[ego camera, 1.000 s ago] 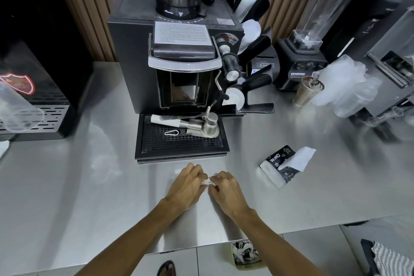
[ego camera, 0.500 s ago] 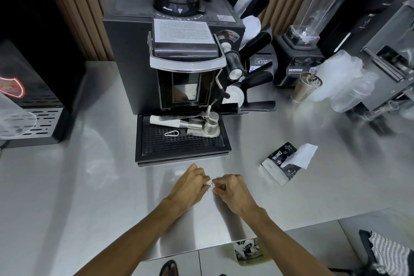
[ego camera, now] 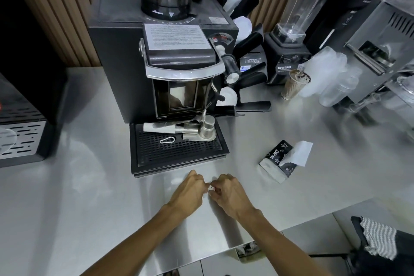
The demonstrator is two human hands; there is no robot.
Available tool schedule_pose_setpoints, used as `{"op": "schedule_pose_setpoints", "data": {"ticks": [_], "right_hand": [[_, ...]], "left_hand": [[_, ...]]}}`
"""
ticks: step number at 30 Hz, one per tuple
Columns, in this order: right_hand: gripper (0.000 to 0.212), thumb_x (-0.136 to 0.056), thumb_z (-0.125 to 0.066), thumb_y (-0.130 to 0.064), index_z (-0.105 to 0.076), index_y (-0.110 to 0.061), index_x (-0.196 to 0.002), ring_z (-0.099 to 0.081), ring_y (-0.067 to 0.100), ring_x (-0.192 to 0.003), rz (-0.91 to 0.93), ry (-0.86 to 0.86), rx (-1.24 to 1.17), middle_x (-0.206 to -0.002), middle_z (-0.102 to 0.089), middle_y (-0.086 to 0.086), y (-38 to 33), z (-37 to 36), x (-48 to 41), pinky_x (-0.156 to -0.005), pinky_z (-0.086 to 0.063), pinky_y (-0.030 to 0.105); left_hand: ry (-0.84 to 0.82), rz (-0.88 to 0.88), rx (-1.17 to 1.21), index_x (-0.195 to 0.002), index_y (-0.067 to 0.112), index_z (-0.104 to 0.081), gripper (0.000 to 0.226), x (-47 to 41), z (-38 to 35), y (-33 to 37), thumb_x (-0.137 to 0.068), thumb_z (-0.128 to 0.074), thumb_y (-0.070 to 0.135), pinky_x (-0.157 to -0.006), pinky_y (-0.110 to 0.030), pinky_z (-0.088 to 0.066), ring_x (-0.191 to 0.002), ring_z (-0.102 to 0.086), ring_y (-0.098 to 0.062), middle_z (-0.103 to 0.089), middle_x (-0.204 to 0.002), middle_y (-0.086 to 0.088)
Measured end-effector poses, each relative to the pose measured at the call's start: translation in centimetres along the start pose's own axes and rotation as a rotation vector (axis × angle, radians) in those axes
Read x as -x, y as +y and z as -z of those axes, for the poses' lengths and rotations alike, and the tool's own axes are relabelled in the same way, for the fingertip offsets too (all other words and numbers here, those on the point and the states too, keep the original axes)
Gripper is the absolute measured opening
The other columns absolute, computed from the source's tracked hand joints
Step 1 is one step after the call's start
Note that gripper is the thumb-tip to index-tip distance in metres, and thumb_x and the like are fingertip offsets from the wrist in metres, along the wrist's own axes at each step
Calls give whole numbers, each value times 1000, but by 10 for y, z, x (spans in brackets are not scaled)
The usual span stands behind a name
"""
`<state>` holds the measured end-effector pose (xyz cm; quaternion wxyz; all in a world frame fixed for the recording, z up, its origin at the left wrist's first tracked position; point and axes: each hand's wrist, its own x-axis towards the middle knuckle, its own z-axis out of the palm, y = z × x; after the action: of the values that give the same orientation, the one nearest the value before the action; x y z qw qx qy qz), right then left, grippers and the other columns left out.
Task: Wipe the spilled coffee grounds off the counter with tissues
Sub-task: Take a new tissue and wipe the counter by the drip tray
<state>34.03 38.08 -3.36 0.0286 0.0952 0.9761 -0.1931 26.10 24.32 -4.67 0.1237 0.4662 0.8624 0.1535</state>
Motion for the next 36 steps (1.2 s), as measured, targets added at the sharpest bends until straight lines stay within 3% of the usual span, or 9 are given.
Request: {"op": "schedule_pose_setpoints", "data": {"ticks": [4, 8, 12, 15, 20, 26, 31, 34, 36], "right_hand": [[24, -90, -54, -30, -71, -19, -102, -52, 20, -95, 42, 30, 118, -95, -65, 2, -1, 0, 3, -86, -45, 30], [20, -86, -57, -30, -72, -23, -97, -54, 21, -88, 72, 62, 204, -89, -66, -2, -1, 3, 9, -77, -43, 35], [24, -87, -51, -35, -71, -27, -98, -54, 19, -87, 68, 60, 253, -88, -66, -6, 11, 7, 25, -75, -40, 34], [26, -91, -47, -37, -70, -29, -101, -51, 19, -91, 36, 48, 282, -91, -66, -7, 20, 16, 35, -78, -38, 35], [23, -93, -55, -45, -70, -29, -96, -43, 17, -96, -73, 14, 142, -97, -66, -8, 42, 39, 47, -85, -36, 36], [21, -85, -65, -47, -76, -30, -91, -50, 23, -93, -165, 66, -65, -90, -70, -4, 59, 74, 49, -88, -41, 37], [22, -81, -66, -47, -77, -31, -92, -59, 23, -90, -208, 122, -124, -86, -71, -2, 81, 91, 68, -86, -46, 38], [26, -83, -68, -44, -76, -28, -101, -55, 21, -96, -242, 149, -148, -92, -72, -1, 99, 98, 89, -91, -44, 39], [30, -84, -69, -44, -75, -25, -107, -50, 19, -100, -263, 159, -136, -98, -71, -1, 113, 101, 103, -93, -42, 40]], "left_hand": [[56, -28, 25, -100, 20, -74, 24, 1, 2, -2, -95, -52, 12, -73, -15, -31, -95, -43, -14, -60, -91, 3], [136, -31, 18, -79, 25, -77, 5, 8, 2, 5, -81, -73, 29, -68, -16, -36, -79, -50, -12, -55, -74, 10], [144, -5, -43, -106, 20, -73, 25, 10, -10, 25, -96, -52, 28, -84, -32, -41, -95, -51, -20, -62, -92, 1], [128, -14, -70, -113, 21, -70, 30, 3, -11, 39, -100, -45, 31, -85, -33, -39, -99, -49, -21, -63, -96, 0], [-7, -22, 35, -103, 25, -69, 24, -19, 5, 52, -96, -53, 41, -84, -32, -42, -96, -50, -21, -54, -93, 1], [-232, -92, 149, -93, 24, -77, 13, -56, 53, 73, -91, -65, 29, -69, -31, -49, -80, -61, -17, -60, -74, 3], [-195, -130, 137, -100, 22, -77, 15, -64, 62, 114, -91, -66, 27, -67, -31, -45, -78, -57, -22, -58, -74, 1], [-135, -127, 162, -107, 20, -75, 19, -62, 52, 144, -91, -66, 27, -71, -25, -36, -80, -50, -14, -46, -73, 11], [-110, -122, 146, -110, 21, -73, 22, -61, 39, 162, -92, -65, 31, -75, -27, -39, -90, -54, -17, -51, -82, 8]]}}
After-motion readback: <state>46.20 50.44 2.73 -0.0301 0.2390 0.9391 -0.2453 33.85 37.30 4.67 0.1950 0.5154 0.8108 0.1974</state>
